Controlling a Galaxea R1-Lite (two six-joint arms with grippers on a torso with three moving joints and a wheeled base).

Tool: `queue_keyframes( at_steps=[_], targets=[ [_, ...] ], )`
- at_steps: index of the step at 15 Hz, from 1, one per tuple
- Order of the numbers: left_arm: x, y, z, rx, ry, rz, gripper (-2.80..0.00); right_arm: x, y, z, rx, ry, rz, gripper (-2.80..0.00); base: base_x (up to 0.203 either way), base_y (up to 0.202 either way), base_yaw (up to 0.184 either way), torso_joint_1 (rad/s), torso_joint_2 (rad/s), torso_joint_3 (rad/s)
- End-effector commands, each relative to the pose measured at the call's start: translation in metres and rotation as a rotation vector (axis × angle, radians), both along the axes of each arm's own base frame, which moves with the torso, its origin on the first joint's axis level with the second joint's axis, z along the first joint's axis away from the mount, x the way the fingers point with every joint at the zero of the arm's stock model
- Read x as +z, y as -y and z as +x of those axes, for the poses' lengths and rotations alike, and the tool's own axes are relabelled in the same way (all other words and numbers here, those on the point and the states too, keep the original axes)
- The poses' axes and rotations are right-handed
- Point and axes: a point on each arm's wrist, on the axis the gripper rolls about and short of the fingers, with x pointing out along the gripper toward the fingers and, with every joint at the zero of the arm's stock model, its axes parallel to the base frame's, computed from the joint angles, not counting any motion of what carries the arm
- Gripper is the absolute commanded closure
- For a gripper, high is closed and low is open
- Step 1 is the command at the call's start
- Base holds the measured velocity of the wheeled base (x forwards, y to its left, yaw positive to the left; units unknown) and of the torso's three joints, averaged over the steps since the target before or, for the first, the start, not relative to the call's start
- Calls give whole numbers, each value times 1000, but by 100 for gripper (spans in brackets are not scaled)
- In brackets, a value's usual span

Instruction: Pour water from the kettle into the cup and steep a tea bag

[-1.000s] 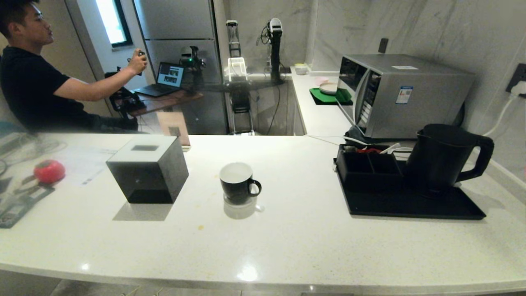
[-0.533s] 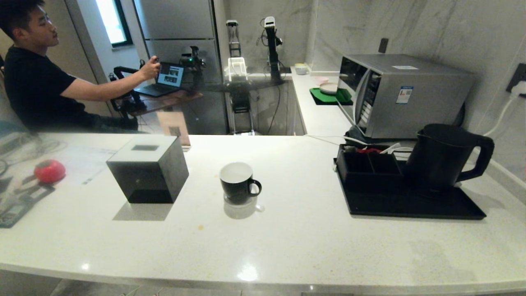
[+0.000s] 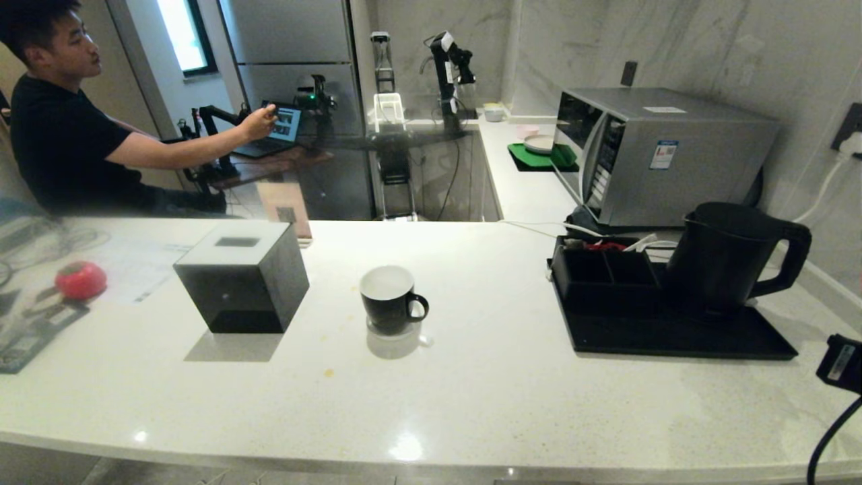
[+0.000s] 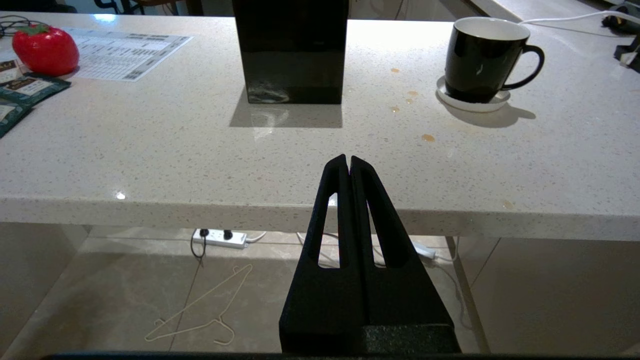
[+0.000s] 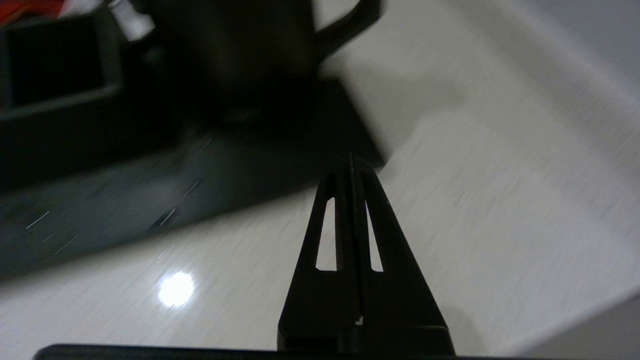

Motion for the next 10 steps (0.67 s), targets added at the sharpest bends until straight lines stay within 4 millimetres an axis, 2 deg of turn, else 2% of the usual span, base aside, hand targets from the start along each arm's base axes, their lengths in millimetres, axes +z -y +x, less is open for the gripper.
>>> queue_keyframes(
  at_steps=[1,3,7,8,10],
  targets=[
    [0,0,0,0,0,-1,0,-22,20,21,-45,16,-35,0,0,0,0,0,0,0],
    [0,0,0,0,0,-2,0,-32,32,31,-63,49,-74,0,0,0,0,0,0,0],
    [0,0,0,0,0,-2,0,-26,45,47,-77,130,-111,0,0,0,0,0,0,0],
    [0,0,0,0,0,-1,0,-27,46,50,-75,127,-111,-280,0,0,0,0,0,0],
    [0,0,0,0,0,-2,0,-27,49,55,-77,138,-116,-280,0,0,0,0,0,0]
  ],
)
